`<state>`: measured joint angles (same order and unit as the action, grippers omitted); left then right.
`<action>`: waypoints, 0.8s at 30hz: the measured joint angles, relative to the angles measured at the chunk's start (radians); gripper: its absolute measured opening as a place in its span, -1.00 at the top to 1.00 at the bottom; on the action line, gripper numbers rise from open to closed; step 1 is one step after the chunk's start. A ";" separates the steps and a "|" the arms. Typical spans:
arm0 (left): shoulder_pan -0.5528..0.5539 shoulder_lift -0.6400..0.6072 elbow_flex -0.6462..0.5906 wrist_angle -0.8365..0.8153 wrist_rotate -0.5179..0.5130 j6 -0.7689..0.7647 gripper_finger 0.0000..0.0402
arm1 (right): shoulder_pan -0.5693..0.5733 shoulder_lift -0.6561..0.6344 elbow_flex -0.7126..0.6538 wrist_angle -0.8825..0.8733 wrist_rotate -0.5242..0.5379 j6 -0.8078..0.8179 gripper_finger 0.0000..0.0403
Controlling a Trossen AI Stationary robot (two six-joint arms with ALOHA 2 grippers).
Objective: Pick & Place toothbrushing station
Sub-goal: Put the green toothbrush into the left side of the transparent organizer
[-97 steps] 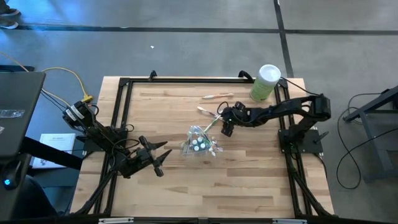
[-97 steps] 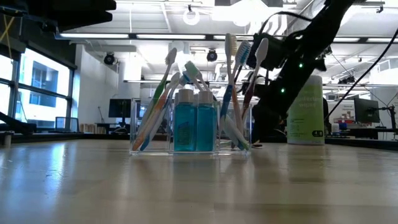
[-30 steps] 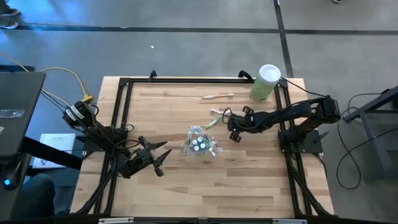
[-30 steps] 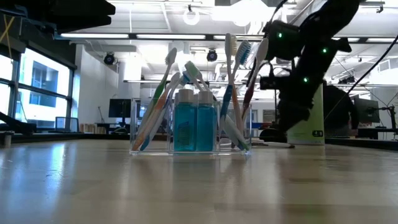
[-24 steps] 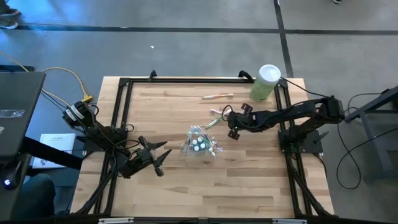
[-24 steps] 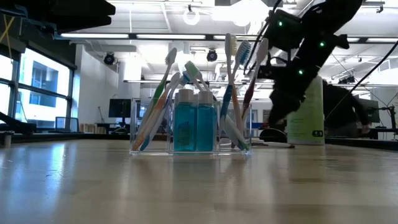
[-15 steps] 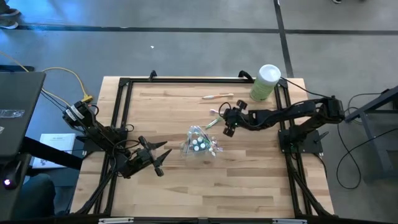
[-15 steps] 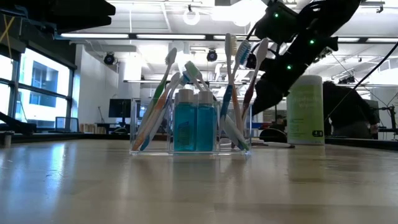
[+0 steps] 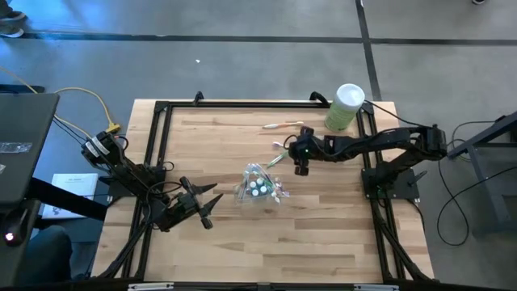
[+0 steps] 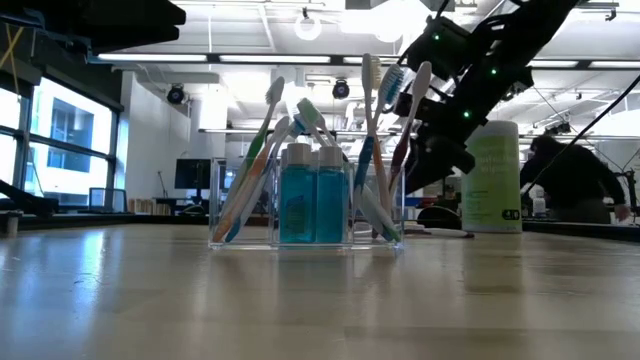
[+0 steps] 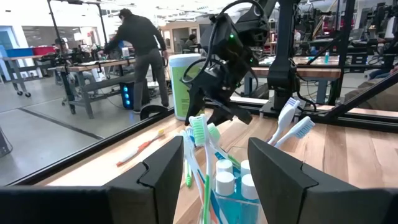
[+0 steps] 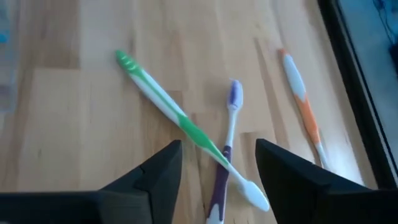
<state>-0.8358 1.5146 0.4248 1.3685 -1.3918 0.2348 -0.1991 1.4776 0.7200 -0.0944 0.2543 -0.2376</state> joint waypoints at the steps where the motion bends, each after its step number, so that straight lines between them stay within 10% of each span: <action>1: 0.001 0.000 0.000 0.000 0.000 0.000 0.13 | -0.002 0.000 0.000 0.001 -0.009 -0.028 0.03; 24: 0.056 0.000 0.000 0.000 0.054 -0.024 0.13 | -0.039 0.128 0.002 0.128 -0.071 -0.171 0.07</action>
<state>-0.7795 1.5146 0.4248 1.3685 -1.3376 0.2112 -0.2386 1.6056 0.7223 0.0334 0.1829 -0.4088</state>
